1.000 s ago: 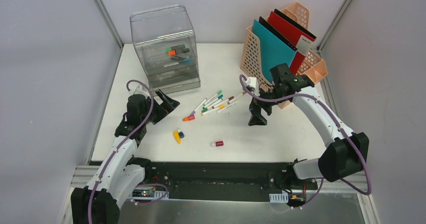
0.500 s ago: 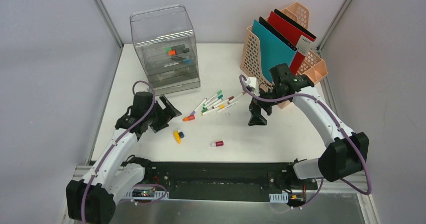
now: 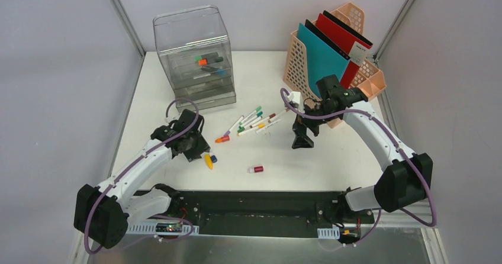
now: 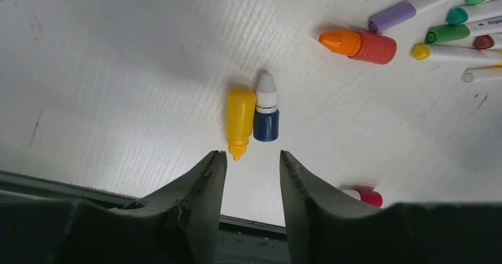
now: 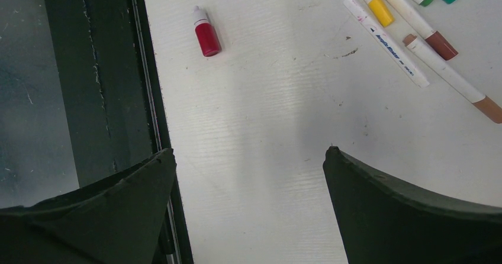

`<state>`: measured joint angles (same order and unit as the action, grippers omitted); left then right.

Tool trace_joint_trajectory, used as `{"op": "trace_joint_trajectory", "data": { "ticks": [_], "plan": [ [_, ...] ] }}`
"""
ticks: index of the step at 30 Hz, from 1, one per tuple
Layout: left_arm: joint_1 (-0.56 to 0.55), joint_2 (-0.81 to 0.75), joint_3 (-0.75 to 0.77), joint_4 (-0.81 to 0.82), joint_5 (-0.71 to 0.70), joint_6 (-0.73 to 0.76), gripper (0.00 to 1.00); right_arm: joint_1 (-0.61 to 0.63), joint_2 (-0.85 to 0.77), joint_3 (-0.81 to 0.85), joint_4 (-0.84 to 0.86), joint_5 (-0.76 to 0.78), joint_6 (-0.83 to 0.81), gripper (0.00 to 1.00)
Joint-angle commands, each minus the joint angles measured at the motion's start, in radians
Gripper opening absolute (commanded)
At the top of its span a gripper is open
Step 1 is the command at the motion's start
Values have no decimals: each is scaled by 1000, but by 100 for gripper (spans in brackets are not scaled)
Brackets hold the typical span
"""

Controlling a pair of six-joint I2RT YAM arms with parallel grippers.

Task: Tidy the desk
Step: Pick up the stationery from the center of the board.

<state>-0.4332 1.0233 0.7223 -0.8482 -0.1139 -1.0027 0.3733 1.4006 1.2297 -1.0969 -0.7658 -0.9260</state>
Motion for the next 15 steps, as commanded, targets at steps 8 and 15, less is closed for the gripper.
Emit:
{"op": "trace_joint_trajectory", "data": {
  "ticks": [8,15],
  "plan": [
    [-57,65,-30,18,-61,-57,31,20,5,14,0,-14,-30,99],
    [-70,126,-34,58,-50,-50,35,26,6,14,-2,-9,-32,99]
  ]
}}
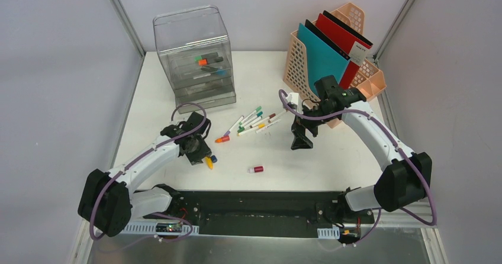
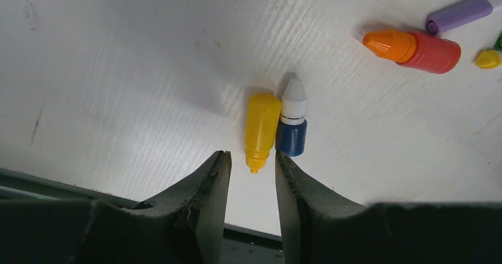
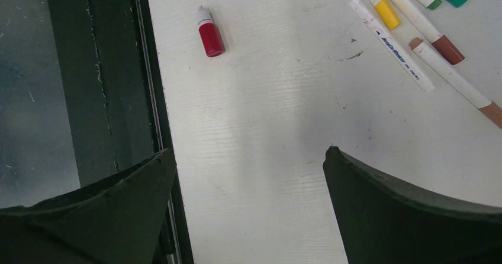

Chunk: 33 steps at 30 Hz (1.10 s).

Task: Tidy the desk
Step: Pick up the stationery from the center of the board.

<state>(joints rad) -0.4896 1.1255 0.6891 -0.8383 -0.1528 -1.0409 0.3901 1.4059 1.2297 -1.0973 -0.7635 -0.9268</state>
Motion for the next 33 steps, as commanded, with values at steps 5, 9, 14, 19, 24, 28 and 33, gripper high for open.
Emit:
{"op": "trace_joint_trajectory", "data": {
  "ticks": [5,9,14,19,24,28,33],
  "plan": [
    [-16,80,-9,91,6,1,37,11,2,15,-1,-7,-32,99],
    [-17,112,-14,117,16,15,38,10,2,15,-1,-4,-32,99],
    [-17,127,-33,139,3,15,37,11,2,15,-4,-3,-33,99],
    [-17,159,-54,157,-4,17,35,10,2,16,-5,-2,-35,99],
    [-17,188,-66,166,-12,18,33,10,1,18,-7,-2,-36,99],
    [-17,189,-66,166,-16,26,17,11,1,18,-8,0,-37,99],
    [-17,182,-62,160,-19,42,6,11,-1,19,-9,0,-38,99]
  ]
}}
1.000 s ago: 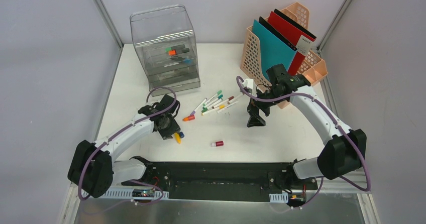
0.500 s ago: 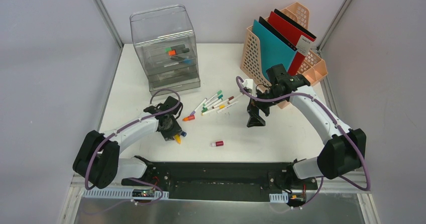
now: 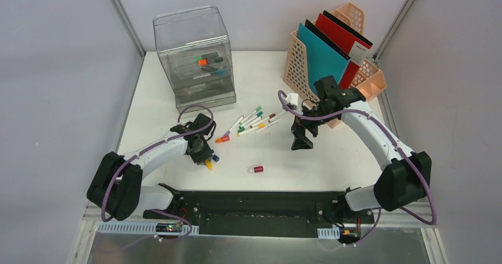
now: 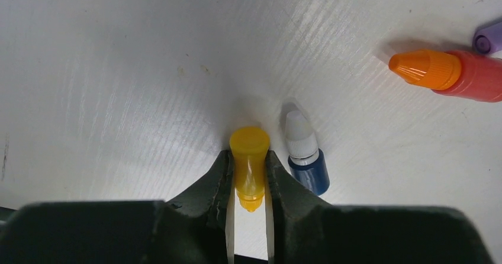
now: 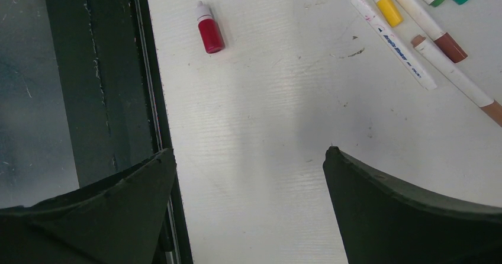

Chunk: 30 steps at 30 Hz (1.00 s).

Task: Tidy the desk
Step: Pick up the stationery from the center of the board.

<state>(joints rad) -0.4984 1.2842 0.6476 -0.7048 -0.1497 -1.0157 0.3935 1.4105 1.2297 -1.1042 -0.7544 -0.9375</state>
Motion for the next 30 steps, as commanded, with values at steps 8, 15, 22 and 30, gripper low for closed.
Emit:
{"op": "trace_joint_trajectory", "data": {
  "ticks": [8,15,22,30],
  "plan": [
    [-8,-80,9,-26,-103,60,1,8,-4,18,-3,-10,-29,99],
    [-8,-207,43,92,-8,378,0,11,-2,20,-6,-10,-32,99],
    [-8,-279,51,338,188,722,0,16,-5,20,-9,-7,-37,99],
    [-8,-230,159,476,155,1159,0,17,-13,19,-9,0,-38,99]
  ]
}}
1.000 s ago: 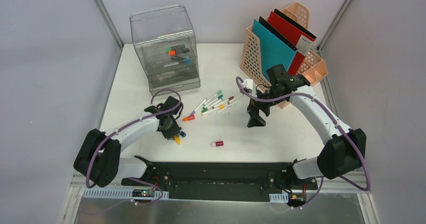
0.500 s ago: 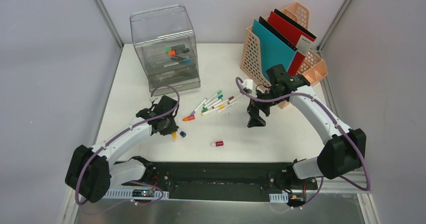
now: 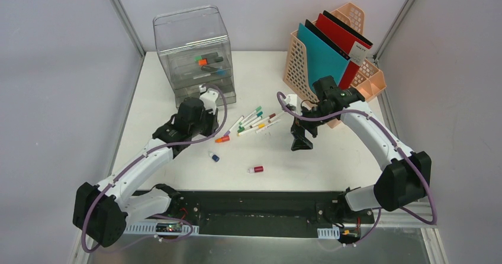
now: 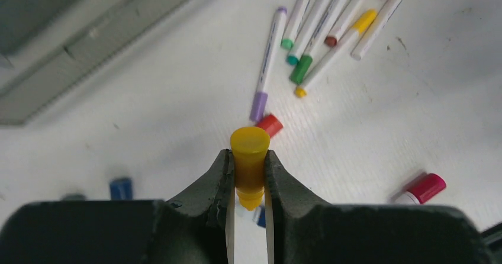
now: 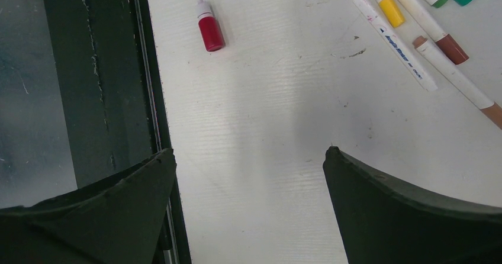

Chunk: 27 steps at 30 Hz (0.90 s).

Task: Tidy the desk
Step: Pick up the stationery from the center of the board, then place the stationery in the drawer.

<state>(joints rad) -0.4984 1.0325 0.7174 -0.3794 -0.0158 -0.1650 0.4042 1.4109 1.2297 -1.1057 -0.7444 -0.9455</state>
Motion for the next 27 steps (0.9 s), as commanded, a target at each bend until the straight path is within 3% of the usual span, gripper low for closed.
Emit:
{"op": "trace_joint_trajectory", "data": {
  "ticks": [1,18,27],
  "plan": [
    [-8,34,104,166,21,363,0,5,-13,20,-8,-11,-30,99],
    [-3,382,479,125,-143,902,0,6,-27,20,-9,-13,-32,99],
    [62,523,547,132,-124,992,0,6,-28,19,-9,-10,-33,99]
  ]
}}
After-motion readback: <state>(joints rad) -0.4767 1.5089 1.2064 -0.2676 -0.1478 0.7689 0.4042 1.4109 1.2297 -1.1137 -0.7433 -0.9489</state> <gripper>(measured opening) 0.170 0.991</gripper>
